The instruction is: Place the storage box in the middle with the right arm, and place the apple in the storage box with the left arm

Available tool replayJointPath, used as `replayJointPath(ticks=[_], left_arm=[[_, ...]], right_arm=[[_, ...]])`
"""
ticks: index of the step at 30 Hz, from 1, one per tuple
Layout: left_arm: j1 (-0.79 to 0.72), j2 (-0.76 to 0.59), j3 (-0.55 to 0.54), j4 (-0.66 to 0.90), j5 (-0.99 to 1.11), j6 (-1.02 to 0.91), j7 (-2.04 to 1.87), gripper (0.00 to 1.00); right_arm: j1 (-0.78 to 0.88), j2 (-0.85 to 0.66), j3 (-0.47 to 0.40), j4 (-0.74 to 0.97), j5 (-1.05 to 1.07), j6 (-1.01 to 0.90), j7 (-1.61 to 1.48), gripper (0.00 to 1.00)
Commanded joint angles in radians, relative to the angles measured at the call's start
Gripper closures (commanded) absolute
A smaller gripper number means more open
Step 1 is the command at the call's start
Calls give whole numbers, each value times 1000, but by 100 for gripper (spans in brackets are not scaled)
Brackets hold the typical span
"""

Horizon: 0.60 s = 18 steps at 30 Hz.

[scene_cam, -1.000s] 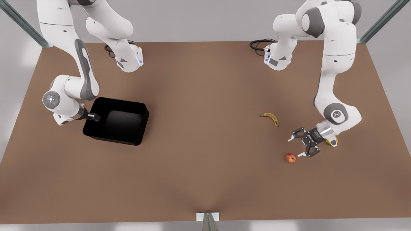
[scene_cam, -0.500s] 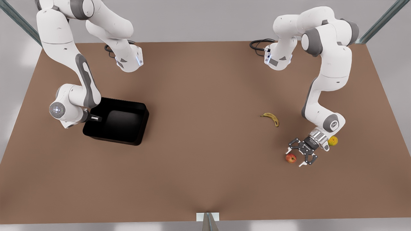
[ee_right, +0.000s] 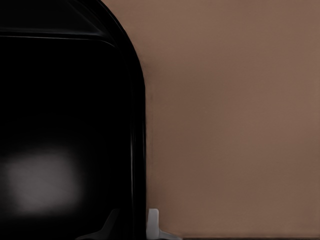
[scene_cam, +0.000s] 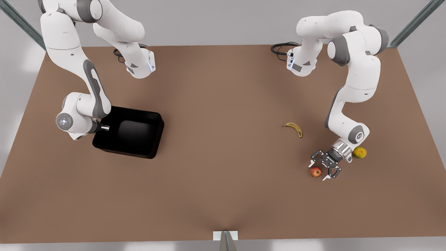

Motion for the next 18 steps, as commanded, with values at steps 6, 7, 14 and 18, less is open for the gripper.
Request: replayJointPath(ticks=[6, 7, 14, 18], left_arm=[[-3, 20, -31, 4, -3, 79, 16, 0], [-3, 20, -31, 4, -9, 80, 16, 0], [-1, 29, -32, 18, -12, 80, 12, 54], [-1, 29, -32, 18, -12, 82, 12, 57]], right_arm=[[3, 0, 5, 11, 0, -17, 1, 71], [3, -2, 11, 12, 0, -20, 1, 71], [11, -5, 46, 31, 0, -35, 1, 75], [48, -12, 75, 66, 2, -37, 3, 76]])
